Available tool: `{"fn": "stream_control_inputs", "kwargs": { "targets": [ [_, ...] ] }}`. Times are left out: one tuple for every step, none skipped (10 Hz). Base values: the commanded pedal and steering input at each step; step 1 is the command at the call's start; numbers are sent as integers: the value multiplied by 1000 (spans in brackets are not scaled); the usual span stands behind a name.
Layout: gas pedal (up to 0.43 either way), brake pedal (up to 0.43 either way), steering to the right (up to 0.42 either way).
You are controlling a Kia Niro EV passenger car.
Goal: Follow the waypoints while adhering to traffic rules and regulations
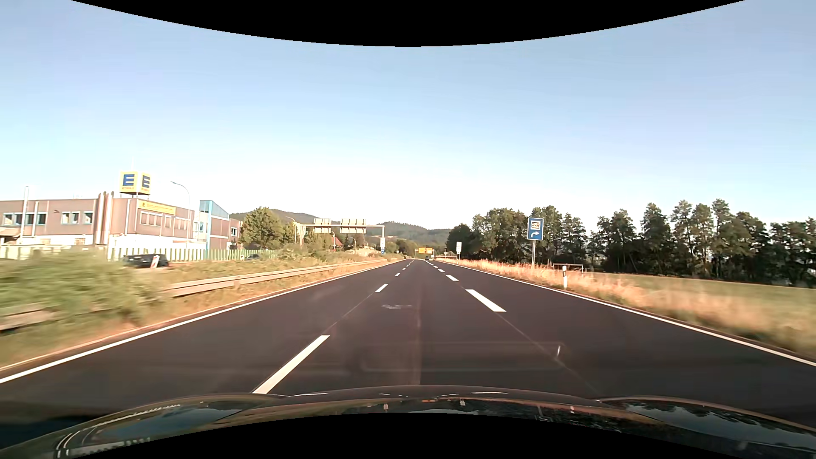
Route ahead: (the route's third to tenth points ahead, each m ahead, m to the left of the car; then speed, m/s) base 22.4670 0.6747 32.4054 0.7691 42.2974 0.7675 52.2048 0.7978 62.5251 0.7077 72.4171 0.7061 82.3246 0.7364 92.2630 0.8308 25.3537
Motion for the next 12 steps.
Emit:
{"fn": "stream_control_inputs", "kwargs": {
  "targets": [
    [209, 0, -1],
    [209, 0, -1],
    [209, 0, 0],
    [209, 0, -1],
    [209, 0, -1],
    [209, 0, 0],
    [209, 0, -1],
    [209, 0, 0],
    [209, 0, 0],
    [209, 0, -1],
    [209, 0, 0],
    [209, 0, 0]
  ]
}}
